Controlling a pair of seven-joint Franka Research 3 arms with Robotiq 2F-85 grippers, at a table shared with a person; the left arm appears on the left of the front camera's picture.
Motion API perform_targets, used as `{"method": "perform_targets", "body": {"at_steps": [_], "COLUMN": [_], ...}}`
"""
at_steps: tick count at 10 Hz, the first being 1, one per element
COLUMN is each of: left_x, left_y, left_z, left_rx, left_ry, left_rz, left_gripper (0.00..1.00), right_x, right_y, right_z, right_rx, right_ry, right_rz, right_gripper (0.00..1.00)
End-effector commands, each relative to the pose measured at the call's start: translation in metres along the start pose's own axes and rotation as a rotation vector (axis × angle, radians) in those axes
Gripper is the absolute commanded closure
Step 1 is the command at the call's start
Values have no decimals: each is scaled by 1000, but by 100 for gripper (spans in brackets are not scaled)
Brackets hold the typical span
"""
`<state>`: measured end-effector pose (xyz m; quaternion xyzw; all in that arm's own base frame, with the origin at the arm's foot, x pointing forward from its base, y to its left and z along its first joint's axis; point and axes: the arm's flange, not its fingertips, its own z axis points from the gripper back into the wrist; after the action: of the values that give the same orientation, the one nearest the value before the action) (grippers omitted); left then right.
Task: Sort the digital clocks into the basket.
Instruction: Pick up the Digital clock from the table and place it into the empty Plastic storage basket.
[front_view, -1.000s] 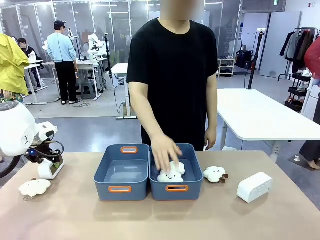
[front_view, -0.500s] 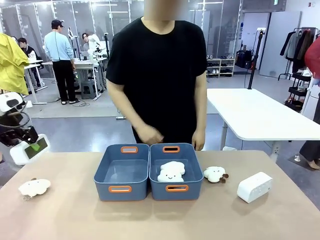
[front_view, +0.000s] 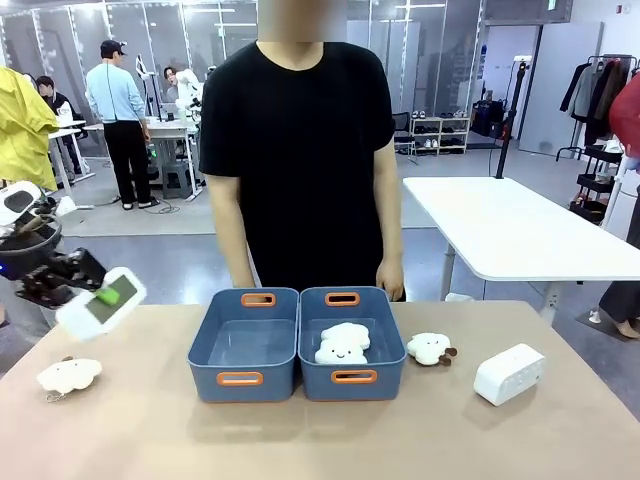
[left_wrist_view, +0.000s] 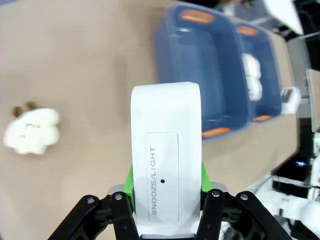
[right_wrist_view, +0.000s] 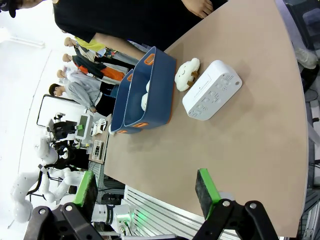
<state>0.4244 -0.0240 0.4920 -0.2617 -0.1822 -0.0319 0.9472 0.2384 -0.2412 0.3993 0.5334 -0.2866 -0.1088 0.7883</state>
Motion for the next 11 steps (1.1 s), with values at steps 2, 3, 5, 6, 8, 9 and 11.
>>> {"method": "perform_targets", "body": {"at_steps": [2,3,5,6,8,9,11], "left_x": [-9,-5,13,27,40,49,71], "left_y": [-86,-111,-152,-157,-163,-158,-137], "left_z": [-38,-58,-112,-134,-173,-196,-238], "left_rx": [-51,-3,134,170,233,262,288], "left_ry": [14,32,28,4,-45,-59,-57], "left_rz": [20,32,68,83,95,112,144], "left_gripper": [49,49,49,49,49,49,49], "right_x": [0,0,0,0,0,0,0], "right_y": [1,1,1,1,1,1,1], "right_z": [1,1,1,1,1,1,1], "right_rx": [8,8,8,8,8,8,8], "right_ry": [-1,-1,-1,-1,-1,-1,-1], "right_rz": [8,8,8,8,8,8,8], "right_gripper": [0,0,0,0,0,0,0]}}
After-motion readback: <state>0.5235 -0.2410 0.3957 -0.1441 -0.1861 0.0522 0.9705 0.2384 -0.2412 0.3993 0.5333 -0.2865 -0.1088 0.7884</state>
